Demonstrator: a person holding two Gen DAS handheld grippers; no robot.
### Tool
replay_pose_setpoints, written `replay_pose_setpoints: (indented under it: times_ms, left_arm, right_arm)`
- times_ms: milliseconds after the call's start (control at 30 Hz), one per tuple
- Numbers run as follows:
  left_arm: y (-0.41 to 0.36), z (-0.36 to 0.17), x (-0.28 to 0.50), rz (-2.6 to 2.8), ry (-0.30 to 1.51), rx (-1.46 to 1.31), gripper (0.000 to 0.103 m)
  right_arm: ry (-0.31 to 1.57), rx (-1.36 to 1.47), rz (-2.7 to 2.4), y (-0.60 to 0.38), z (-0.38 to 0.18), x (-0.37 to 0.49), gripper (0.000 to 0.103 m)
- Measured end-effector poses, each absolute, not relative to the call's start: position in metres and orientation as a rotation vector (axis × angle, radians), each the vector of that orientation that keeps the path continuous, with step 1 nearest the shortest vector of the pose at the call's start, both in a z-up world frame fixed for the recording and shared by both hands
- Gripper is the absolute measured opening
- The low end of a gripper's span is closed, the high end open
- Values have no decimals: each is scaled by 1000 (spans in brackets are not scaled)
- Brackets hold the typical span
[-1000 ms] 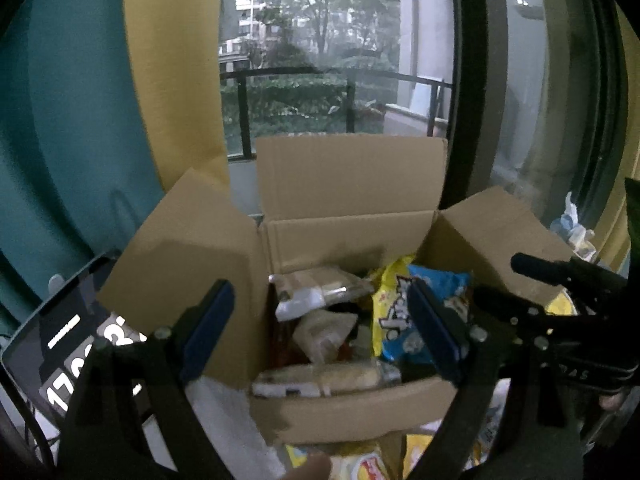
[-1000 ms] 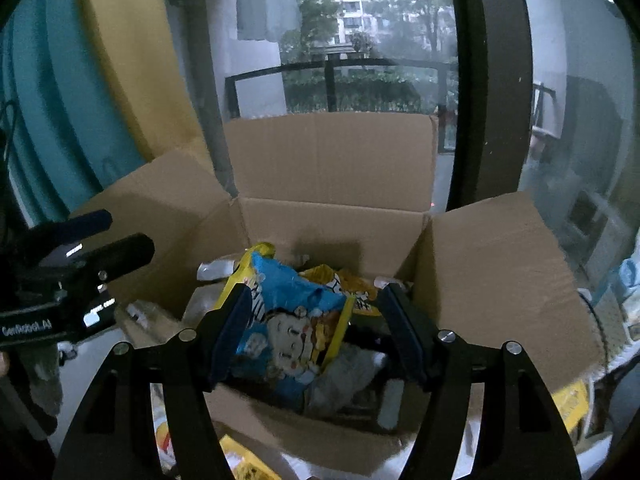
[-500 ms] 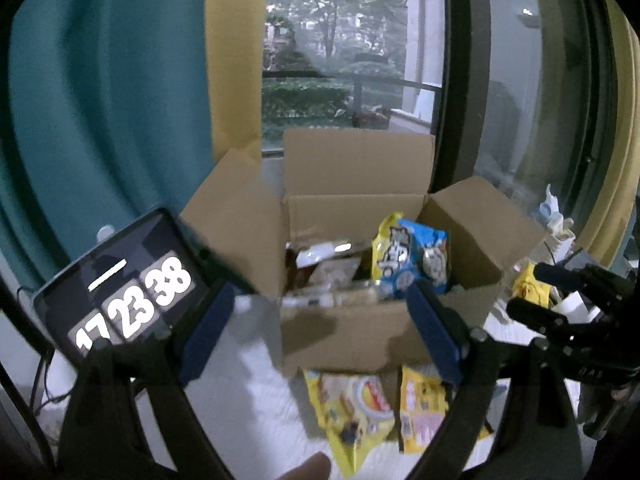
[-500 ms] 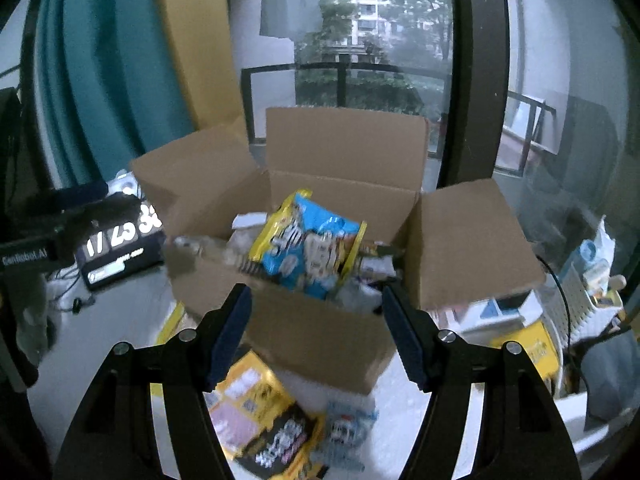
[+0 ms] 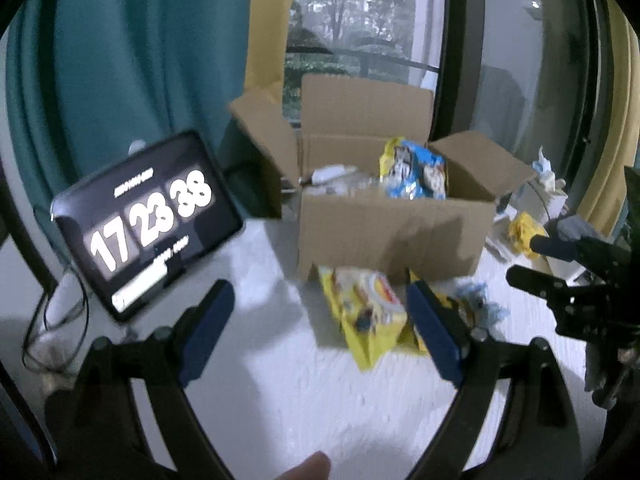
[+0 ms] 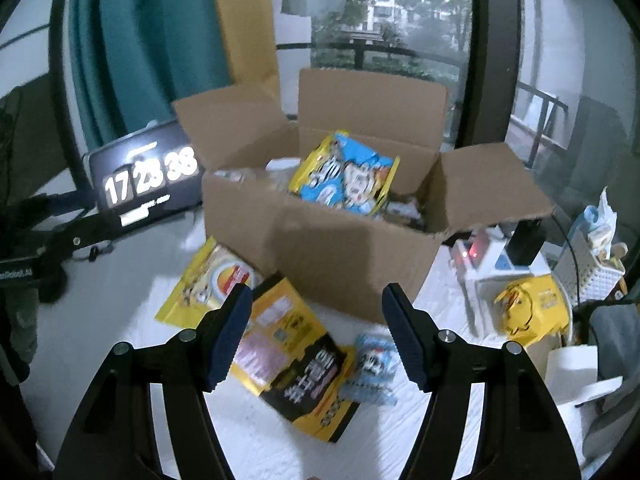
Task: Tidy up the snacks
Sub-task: 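Withdraw both open tools from the box back over the table, then grasp the yellow-and-black snack bag with the right tool while the left tool grasps the yellow Lay's bag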
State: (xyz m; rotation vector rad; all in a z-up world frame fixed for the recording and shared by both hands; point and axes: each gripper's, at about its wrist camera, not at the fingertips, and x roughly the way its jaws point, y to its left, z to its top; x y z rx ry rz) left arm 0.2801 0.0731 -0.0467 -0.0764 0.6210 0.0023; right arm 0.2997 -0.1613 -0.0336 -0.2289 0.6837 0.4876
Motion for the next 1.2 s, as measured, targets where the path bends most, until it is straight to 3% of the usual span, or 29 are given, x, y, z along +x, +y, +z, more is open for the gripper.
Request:
replay_pose_setpoints:
  times_ms: [600, 1133, 1200]
  left_arm:
    - [79, -125, 235, -6, 761, -149, 89]
    - [73, -125, 265, -19, 783, -139, 89]
    - [72, -124, 271, -19, 783, -140, 89]
  right_arm:
    - [781, -375, 513, -135, -104, 269, 71]
    - [849, -487, 543, -125, -145, 311, 71]
    - [866, -469, 567, -126, -147, 316, 61]
